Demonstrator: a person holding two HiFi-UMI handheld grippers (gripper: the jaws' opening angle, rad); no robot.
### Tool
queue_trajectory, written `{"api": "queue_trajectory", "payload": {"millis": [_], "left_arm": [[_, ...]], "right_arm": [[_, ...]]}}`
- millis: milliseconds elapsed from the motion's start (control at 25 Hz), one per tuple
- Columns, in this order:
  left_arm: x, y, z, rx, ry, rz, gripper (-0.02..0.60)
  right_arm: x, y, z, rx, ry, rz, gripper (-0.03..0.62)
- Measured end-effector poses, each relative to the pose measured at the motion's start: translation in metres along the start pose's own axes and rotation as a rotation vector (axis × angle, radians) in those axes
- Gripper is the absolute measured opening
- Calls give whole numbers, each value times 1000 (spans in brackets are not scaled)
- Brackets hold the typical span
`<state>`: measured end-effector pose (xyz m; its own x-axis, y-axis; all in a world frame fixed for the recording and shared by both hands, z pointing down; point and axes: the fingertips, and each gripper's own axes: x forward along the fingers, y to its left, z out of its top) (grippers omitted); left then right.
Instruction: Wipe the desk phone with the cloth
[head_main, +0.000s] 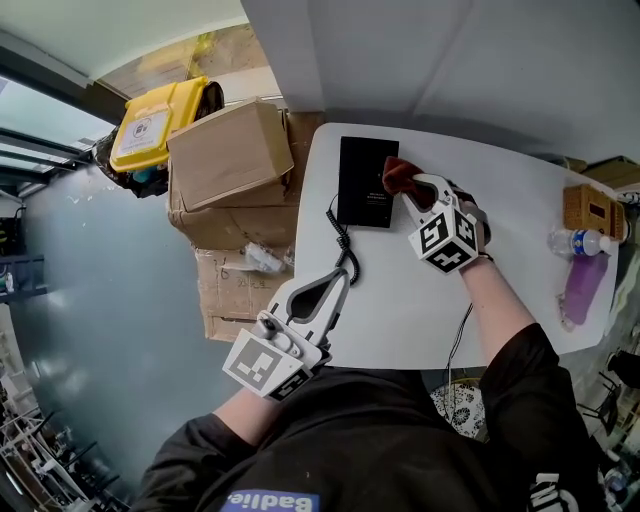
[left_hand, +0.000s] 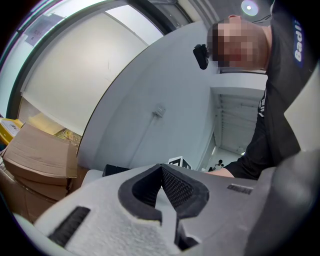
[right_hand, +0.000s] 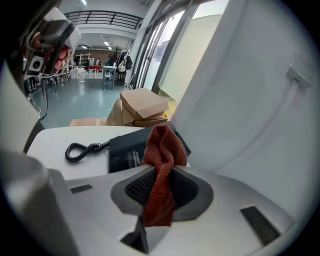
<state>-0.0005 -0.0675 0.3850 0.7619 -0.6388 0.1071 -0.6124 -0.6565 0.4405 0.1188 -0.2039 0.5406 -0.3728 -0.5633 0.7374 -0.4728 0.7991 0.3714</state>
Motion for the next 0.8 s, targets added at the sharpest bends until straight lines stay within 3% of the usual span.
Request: {"api": "queue_trajectory", "payload": {"millis": [200,360,800], "left_arm": [[19,-2,6,2,-26,-3,14],[25,3,-4,-3,17,34,14],[36,9,-21,-36,49,69,14]], "right_arm": [[7,-59,-8,40,0,-54,83],[21,-82,-15,37,12,-60,84],[50,-55,-31,11,11,17,83]]}}
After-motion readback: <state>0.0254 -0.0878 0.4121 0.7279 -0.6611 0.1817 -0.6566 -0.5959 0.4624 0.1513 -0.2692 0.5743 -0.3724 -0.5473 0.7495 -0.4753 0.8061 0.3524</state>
